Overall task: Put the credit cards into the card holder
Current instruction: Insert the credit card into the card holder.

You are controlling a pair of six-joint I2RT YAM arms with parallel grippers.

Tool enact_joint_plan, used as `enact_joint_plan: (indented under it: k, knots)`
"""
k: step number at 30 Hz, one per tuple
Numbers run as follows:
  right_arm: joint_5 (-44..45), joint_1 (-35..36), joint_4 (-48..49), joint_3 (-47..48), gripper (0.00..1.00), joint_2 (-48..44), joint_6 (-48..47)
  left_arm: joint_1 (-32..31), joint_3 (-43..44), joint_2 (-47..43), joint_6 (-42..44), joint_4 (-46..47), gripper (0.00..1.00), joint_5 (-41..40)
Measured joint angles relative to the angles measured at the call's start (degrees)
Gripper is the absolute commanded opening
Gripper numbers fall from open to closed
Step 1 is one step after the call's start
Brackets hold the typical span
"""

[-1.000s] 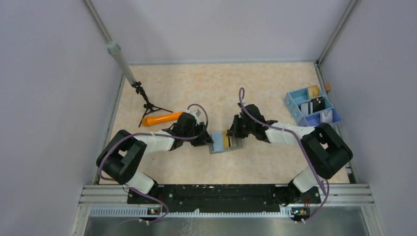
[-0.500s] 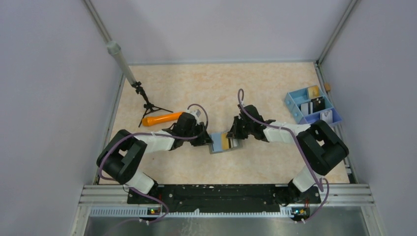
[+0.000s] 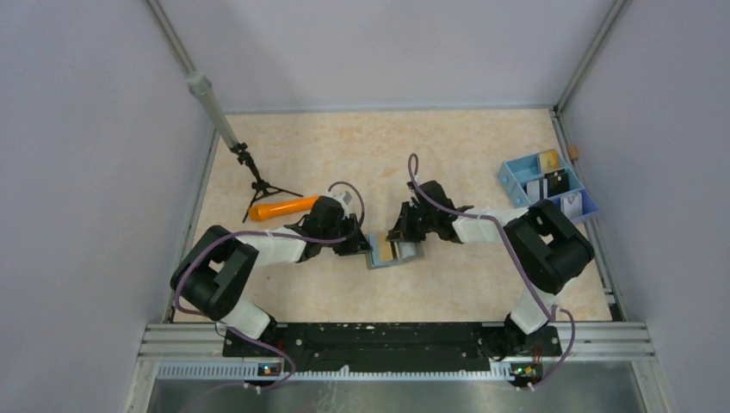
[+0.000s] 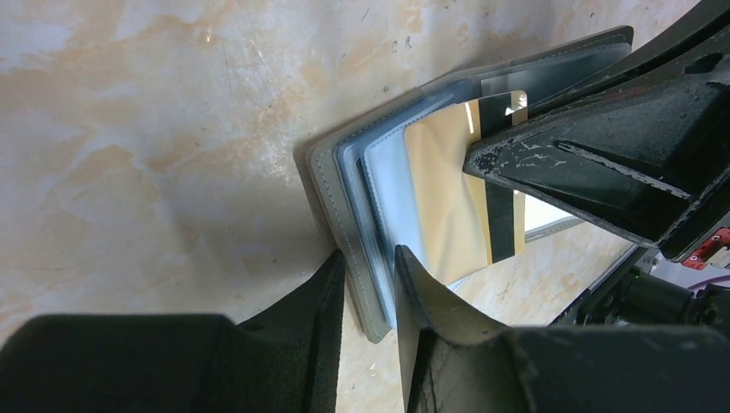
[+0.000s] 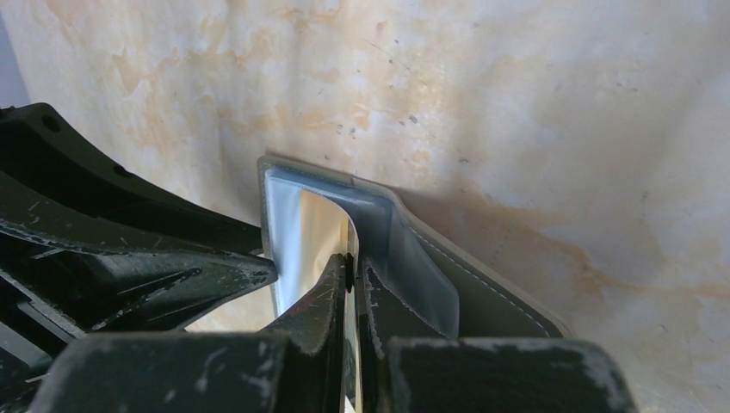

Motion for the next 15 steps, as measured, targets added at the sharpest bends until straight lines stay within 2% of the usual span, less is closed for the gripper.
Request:
enact_joint_plan:
  k: [3,7,12,15]
  knots:
    - [-0.96,0.0,-0.39,0.96,0.06,0.7,-0.39,0.02,0.0,0.02,0.0,-0.09,0.27,-0.09]
    - [-1.01,0.09,-1.62,1.84,0.25,0.85,-1.16,0.04,0.0,0.02,-0.02,-0.13,0.27,-0.15]
    - [1.64,0.83,-5.38,2.95,0.39,-0.15,-2.89,0.04,0.0,0.04,-0.24,0.0,0.27,-0.42]
    - [4.26,1.29,-8.98,3.32,0.43,-1.51,-4.0,-0.04,0.0,0.26,-0.42,0.44,0.26,-0.72]
